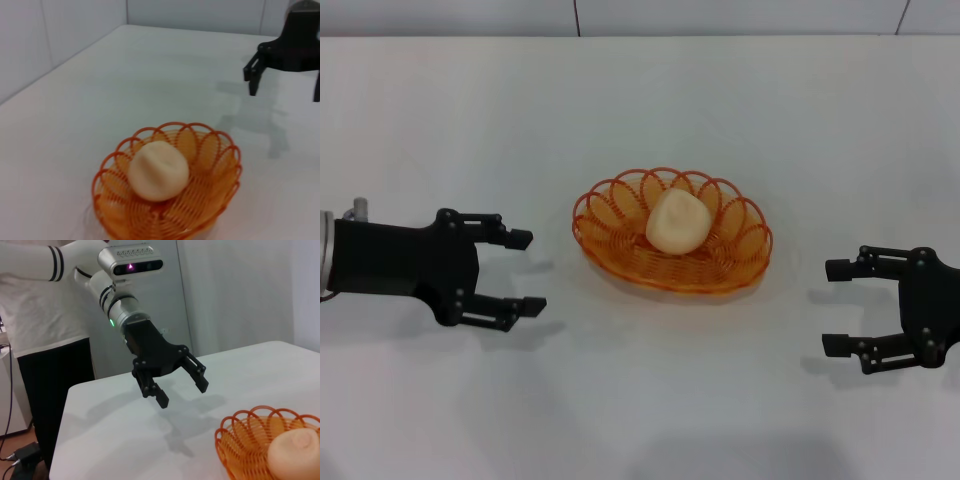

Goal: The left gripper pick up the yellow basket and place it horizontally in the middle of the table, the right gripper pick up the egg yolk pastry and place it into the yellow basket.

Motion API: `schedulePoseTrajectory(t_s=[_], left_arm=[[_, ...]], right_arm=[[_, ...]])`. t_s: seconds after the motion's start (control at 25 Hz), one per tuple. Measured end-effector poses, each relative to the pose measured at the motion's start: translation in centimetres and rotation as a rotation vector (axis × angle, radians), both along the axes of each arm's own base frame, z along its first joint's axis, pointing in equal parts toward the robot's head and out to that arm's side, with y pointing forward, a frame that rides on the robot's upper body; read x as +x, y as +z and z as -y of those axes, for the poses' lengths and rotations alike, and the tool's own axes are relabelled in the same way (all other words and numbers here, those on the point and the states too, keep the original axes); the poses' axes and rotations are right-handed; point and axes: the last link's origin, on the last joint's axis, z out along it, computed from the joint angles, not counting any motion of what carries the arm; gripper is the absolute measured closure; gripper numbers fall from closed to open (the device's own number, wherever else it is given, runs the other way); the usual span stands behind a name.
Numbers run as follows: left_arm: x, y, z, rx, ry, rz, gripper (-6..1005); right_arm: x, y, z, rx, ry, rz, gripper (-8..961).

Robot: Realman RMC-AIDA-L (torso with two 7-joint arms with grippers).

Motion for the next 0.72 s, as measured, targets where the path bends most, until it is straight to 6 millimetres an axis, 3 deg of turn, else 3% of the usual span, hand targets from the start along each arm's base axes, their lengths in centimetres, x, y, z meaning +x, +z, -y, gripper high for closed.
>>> schedulePoseTrajectory(t_s=[0.72], left_arm=[[0.45, -0.01, 0.01, -0.054, -0.03, -0.025, 199]], right_arm=[[-0.05, 0.42, -0.16, -0.003, 0.003, 0.0, 85]])
